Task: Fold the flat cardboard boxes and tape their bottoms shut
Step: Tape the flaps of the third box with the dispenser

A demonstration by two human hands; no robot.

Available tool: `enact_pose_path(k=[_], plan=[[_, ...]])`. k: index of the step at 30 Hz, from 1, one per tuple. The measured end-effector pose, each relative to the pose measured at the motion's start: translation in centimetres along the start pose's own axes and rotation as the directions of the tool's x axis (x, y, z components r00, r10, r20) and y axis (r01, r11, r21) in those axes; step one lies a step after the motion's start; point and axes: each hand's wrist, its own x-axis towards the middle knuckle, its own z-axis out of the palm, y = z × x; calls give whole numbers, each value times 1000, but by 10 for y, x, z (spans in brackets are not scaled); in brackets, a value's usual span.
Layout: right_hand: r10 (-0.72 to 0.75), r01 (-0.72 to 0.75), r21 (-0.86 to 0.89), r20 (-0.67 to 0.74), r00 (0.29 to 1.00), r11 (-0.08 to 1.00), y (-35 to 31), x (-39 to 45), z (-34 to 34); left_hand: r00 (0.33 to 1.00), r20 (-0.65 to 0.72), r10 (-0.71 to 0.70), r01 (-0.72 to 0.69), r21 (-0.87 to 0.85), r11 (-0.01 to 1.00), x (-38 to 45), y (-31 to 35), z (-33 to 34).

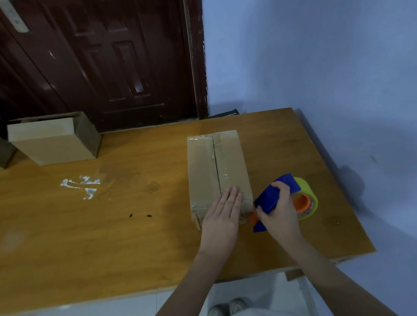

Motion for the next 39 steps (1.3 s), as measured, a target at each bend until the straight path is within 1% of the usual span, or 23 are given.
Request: enact_pose_path(k=[3,7,12,15,17,19,21,23,25,27,28,29,30,31,33,35,39], plan=[[69,-69,32,17,997,997,7,-5,2,999,47,-19,20,-17,1000,2,-1,-4],[130,-132,14,111,985,991,14,-7,1,999,30,-31,31,-17,999,4,-1,-6],[210,-208,-32,111,971,978,12,-2,-12,994,81,-75,74,19,997,12,5,-16],[275,-274,-30,107,955,961,9,7,-27,988,115,-105,108,-18,994,17,7,-22],[332,-333,-20,128,934,943,3,13,-39,993,102,-64,71,-73,995,19,9,-26],[390,-394,-5,153,908,919,-2,17,-51,995,81,54,-43,-137,990,21,13,-31],[466,-478,22,193,864,878,-6,20,-60,980,77,181,-158,-244,957,22,21,-36],[552,-583,95,232,801,807,-6,25,-66,967,93,236,-190,-353,916,22,30,-40],[640,-685,185,250,726,705,-4,30,-68,960,147,240,-158,-424,892,24,36,-43],[724,-782,303,300,621,544,0,33,-71,949,210,233,-114,-461,880,27,38,-45],[745,-816,363,351,567,450,2,34,-72,945,235,229,-89,-489,867,30,39,-47],[745,-836,411,410,526,364,4,34,-74,942,246,230,-70,-526,847,33,39,-50],[730,-846,440,464,502,301,6,32,-75,941,249,228,-51,-562,825,36,39,-53],[710,-855,446,510,485,264,6,29,-77,941,255,222,-31,-590,807,39,39,-56],[685,-870,423,556,470,253,8,24,-78,933,287,218,4,-613,790,45,38,-61],[676,-873,411,568,469,261,10,21,-79,919,323,226,28,-625,780,50,37,-64],[667,-865,380,556,496,328,14,17,-83,891,389,233,86,-649,755,56,39,-65]])
